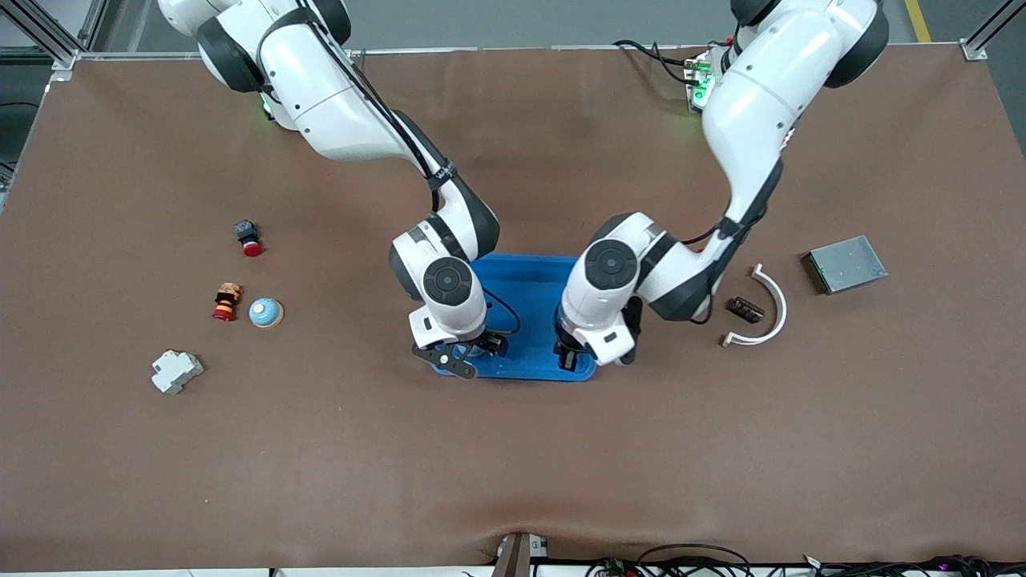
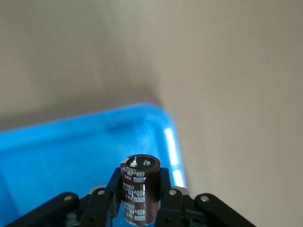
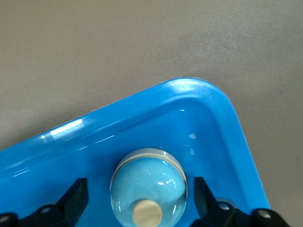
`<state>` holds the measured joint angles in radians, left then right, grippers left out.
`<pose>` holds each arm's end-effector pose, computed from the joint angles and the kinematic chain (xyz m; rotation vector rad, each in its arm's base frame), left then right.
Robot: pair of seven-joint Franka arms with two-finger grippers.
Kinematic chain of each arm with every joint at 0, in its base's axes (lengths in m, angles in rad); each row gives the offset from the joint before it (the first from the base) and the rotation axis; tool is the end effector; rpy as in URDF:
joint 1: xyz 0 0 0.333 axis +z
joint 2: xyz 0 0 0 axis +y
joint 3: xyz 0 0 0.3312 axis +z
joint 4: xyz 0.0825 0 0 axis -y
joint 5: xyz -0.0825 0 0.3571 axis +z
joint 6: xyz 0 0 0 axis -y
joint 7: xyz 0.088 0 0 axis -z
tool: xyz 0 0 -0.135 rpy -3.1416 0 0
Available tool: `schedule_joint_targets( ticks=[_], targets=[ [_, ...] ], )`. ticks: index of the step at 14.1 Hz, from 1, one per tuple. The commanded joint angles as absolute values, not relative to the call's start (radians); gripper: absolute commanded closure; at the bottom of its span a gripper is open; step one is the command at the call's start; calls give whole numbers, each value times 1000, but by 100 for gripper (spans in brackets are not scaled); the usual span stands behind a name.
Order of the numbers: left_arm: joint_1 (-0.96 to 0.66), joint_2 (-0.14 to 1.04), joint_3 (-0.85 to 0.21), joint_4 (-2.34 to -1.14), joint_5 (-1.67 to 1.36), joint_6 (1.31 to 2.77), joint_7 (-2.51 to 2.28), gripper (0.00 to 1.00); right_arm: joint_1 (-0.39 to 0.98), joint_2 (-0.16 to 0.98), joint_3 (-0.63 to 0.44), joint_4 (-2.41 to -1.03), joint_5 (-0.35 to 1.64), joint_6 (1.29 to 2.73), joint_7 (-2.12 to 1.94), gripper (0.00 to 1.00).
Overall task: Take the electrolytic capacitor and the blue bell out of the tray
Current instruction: 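Grasp the second bell with the right gripper while the left gripper grasps the capacitor, then carry the bell off the tray while the left gripper carries the capacitor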
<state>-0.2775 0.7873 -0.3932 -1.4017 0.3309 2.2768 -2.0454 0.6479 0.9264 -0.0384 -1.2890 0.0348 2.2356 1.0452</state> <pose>0.6212 -0.3939 0.2712 2.3787 1.8161 0.0477 0.6019 0.4307 0.1845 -3.0523 0.6845 -0.0255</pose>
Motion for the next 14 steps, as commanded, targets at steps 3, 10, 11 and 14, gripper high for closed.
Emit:
schedule_joint_targets(
  ticks=[3,10,11,14],
  targets=[
    [-137,641,-431,-1431,282,2105,-1801,100,650,940,-44,-1255,28,2223,1075,100],
    [58,624,-430,-1486,313,1874,-1505,100,637,882,-40,-1223,35,2021,1063,100],
    [90,624,-431,-1497,328,1879,-1456,100,627,876,-43,-1223,35,2005,1033,100],
    [184,618,-431,-1529,333,1862,-1315,100,554,844,-37,-1223,38,1970,880,100]
  ],
)
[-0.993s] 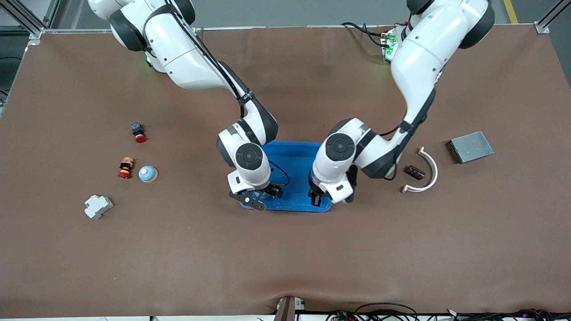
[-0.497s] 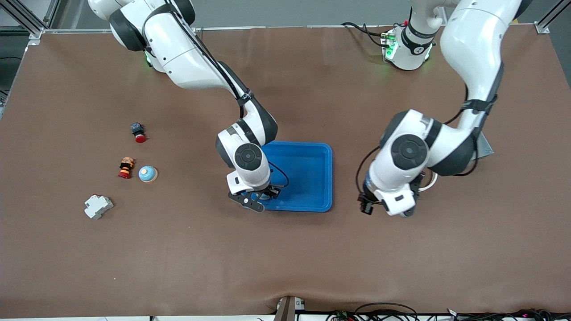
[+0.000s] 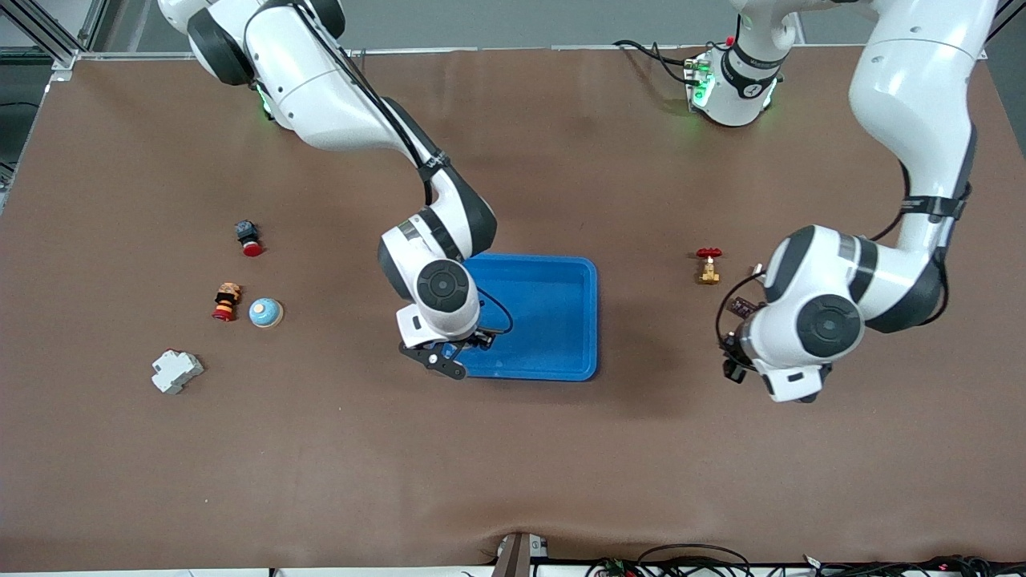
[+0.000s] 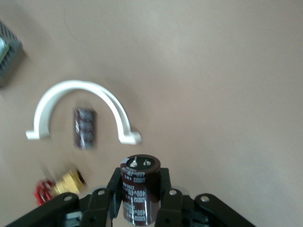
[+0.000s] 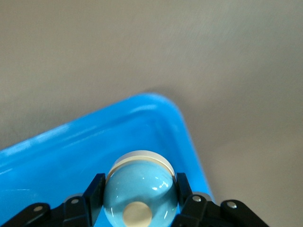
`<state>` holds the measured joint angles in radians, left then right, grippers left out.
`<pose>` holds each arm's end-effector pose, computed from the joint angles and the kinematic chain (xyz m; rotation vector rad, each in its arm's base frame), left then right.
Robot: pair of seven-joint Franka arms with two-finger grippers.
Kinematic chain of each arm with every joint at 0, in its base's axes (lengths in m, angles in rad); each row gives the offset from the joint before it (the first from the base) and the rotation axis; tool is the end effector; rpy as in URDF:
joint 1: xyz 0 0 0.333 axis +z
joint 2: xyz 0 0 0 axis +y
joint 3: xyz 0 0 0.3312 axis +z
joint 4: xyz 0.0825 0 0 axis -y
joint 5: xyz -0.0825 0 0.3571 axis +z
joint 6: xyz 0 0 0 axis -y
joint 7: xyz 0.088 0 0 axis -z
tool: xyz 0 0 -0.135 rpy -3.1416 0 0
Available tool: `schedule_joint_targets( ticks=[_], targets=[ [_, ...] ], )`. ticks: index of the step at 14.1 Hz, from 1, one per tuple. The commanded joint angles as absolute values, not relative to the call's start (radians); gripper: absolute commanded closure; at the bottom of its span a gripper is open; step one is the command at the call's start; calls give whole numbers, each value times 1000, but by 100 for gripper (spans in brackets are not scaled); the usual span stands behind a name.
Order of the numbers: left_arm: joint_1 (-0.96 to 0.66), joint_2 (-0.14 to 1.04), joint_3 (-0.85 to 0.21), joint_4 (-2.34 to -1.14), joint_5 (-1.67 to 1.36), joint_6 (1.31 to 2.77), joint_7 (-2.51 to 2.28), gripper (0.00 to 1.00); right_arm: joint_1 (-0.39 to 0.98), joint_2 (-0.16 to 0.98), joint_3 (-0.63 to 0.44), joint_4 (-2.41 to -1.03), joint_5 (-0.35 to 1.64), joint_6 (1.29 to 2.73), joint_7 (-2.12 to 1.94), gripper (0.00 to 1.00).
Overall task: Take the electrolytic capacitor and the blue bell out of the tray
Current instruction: 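Carry the bell off the tray while the left gripper carries the capacitor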
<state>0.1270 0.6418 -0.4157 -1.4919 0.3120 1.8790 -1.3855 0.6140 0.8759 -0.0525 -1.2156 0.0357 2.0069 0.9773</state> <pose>0.6559 -0.1170 0.3007 -2.5898 -1.4521 0.1545 0.6147 0.4019 0.2342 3.0097 -0.6337 -0.0822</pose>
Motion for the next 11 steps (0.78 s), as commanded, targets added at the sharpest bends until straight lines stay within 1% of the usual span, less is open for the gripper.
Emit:
schedule_joint_targets(
  ticks=[1,3,6,8,11],
  targets=[
    [198,618,-423,-1543,340,1856,-1289,100,536,830,-44,-1223,35,1962,811,100],
    [248,617,-426,-1542,348,1832,-1202,100,490,792,-49,-1239,28,1951,659,100],
    [281,626,-425,-1533,348,1828,-1105,100,408,759,-48,-1264,26,1933,482,100],
    [258,694,-419,-1479,350,1854,-1123,100,359,741,-49,-1304,25,1951,376,100],
    [261,726,-419,-1465,377,1919,-1095,100,292,697,-49,-1377,23,1991,234,100]
  ],
)
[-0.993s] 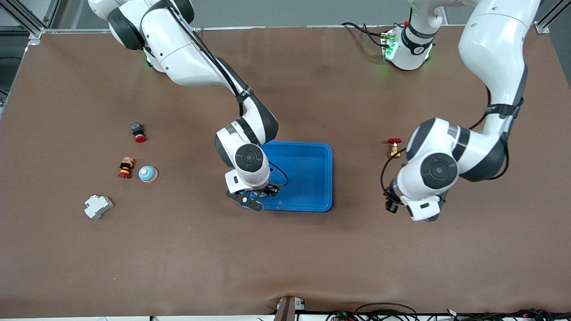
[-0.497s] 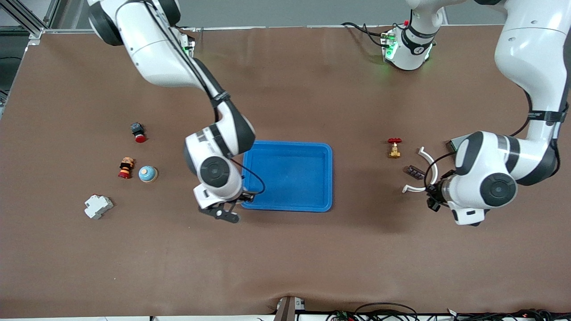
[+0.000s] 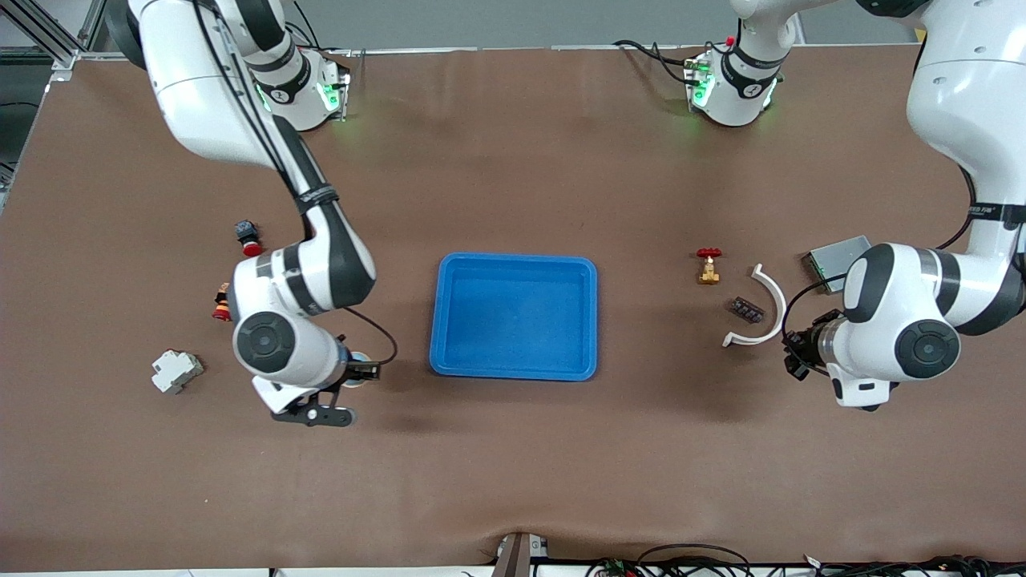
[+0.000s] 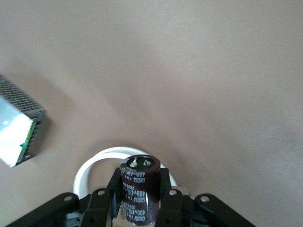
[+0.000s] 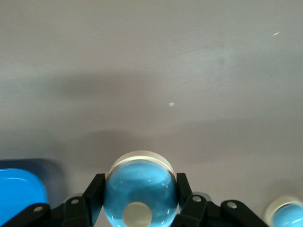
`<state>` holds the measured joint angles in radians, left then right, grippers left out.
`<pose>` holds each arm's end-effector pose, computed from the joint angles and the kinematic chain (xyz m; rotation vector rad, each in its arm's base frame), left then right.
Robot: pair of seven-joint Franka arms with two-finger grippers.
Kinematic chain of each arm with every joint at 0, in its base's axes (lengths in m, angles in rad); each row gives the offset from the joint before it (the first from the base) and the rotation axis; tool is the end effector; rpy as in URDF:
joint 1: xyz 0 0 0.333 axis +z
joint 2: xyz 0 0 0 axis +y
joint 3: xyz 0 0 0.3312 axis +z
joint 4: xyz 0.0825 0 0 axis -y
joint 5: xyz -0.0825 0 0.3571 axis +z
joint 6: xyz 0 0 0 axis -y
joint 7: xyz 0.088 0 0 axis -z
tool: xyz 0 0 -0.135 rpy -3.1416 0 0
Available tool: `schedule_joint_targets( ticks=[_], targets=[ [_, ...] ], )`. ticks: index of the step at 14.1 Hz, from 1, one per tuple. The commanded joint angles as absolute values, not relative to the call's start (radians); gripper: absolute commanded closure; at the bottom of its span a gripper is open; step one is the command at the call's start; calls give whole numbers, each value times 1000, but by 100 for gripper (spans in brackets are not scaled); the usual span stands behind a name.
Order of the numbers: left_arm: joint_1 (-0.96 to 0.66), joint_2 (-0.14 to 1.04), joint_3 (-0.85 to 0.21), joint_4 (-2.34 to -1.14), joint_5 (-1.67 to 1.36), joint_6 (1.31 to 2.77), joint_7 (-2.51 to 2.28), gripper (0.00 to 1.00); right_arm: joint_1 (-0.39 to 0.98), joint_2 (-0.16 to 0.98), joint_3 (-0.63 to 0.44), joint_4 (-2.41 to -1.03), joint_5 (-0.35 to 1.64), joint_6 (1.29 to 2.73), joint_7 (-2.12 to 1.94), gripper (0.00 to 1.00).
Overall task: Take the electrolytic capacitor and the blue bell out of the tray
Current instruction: 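Carry the bell off the tray while the left gripper carries the capacitor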
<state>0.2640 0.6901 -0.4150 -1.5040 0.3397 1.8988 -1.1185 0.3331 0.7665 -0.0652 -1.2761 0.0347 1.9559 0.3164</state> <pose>0.6637 -0.0256 0.2664 -2.6865 -1.2555 0.2408 0.6912 0.2044 0.2841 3.1001 -0.0723 -0.1201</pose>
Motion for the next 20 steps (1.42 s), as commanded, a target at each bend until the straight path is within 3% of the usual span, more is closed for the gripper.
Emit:
schedule_joint_targets(
  ticks=[1,4,8,12,20],
  targets=[
    [265,726,-419,-1465,409,1922,-1051,100,266,672,-49,-1429,23,2032,178,100],
    [278,721,-419,-1459,440,1922,-901,100,178,618,-48,-1552,25,2129,0,100],
    [311,719,-419,-1460,440,1921,-807,100,97,620,-46,-1568,25,2155,-141,100],
    [308,736,-419,-1462,480,1925,-735,100,38,626,-45,-1661,28,2314,-259,100],
    [302,729,-420,-1499,480,1918,-701,100,8,655,-41,-1703,40,2413,-307,100]
  ],
)
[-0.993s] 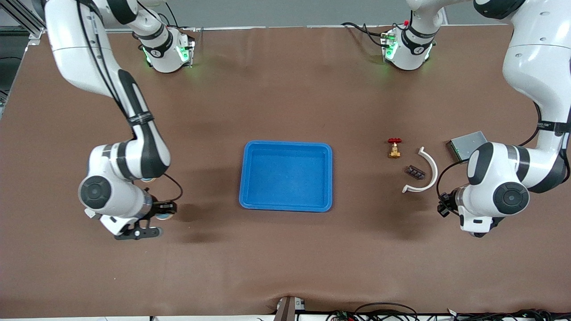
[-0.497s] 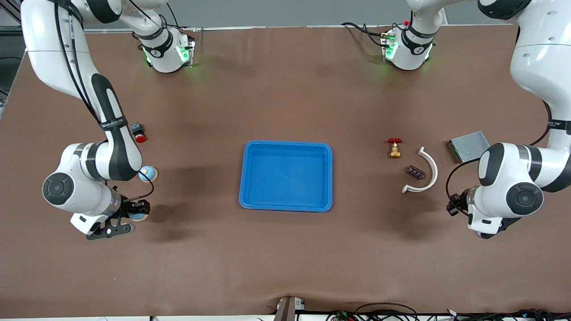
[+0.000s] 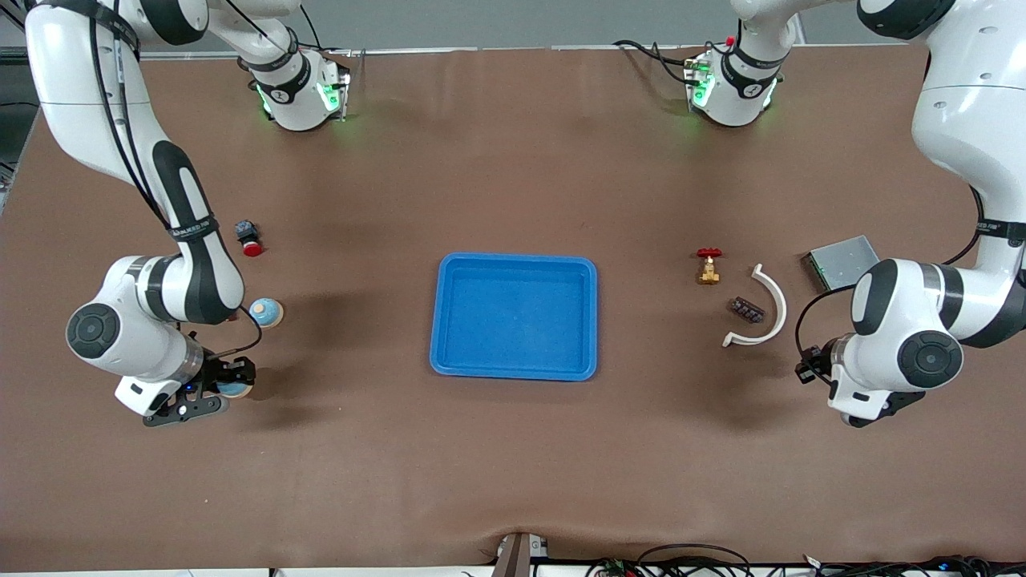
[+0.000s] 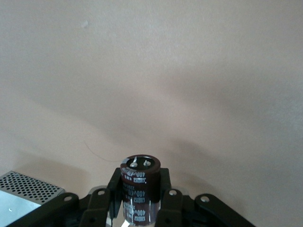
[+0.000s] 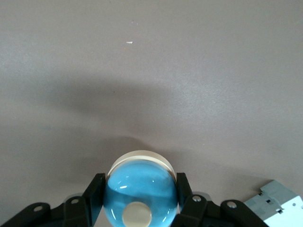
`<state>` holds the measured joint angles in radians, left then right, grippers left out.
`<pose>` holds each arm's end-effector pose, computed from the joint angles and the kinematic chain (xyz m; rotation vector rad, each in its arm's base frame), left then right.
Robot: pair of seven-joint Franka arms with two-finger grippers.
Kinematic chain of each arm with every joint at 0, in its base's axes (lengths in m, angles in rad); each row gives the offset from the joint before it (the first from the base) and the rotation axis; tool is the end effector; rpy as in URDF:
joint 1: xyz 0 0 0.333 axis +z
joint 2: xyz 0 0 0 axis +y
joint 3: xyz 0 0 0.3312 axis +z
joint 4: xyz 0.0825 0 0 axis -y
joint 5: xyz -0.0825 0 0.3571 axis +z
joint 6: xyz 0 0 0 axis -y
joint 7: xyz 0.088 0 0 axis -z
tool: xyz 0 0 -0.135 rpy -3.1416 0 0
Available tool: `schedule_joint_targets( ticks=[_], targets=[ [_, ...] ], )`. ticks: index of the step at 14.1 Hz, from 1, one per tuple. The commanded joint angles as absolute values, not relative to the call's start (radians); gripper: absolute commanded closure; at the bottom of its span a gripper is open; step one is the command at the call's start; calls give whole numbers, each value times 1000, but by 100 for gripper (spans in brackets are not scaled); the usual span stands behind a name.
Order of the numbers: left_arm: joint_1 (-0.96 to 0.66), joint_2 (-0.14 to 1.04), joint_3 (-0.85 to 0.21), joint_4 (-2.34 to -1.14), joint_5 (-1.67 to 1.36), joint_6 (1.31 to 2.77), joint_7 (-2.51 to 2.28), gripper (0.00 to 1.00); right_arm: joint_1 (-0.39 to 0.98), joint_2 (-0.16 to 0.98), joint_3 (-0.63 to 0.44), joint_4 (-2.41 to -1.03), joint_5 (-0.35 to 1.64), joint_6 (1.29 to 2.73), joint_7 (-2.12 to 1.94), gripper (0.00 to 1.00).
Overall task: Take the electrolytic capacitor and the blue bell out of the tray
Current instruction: 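Set the bell near the white block while the left gripper sets the capacitor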
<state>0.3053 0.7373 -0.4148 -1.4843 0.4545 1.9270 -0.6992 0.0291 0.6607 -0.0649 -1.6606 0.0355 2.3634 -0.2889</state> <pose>0.6730 0.0126 0.2460 -2.8626 -0.6504 0.2279 0.6793 -0.0180 0.2302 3.0970 0.3779 0.0637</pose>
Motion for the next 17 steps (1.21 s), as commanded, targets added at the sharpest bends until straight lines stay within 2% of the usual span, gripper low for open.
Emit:
schedule_joint_targets(
  ticks=[1,11,14,15,16,17],
  targets=[
    [304,727,-420,-1505,480,1917,-704,100,8,663,-40,-1715,40,2439,-305,100],
    [354,793,-413,-1554,479,2048,-727,100,2,701,-38,-1720,41,2464,-304,100],
    [338,816,-413,-1551,479,2066,-901,99,-2,706,-38,-1718,60,2465,-305,100],
    [330,819,-413,-1551,480,2069,-931,87,-2,707,-38,-1718,61,2465,-305,100],
    [325,819,-413,-1552,480,2069,-934,67,-3,709,-38,-1718,63,2465,-305,100],
    [327,816,-413,-1554,482,2069,-936,25,-9,712,-38,-1717,63,2465,-304,100]
  ],
)
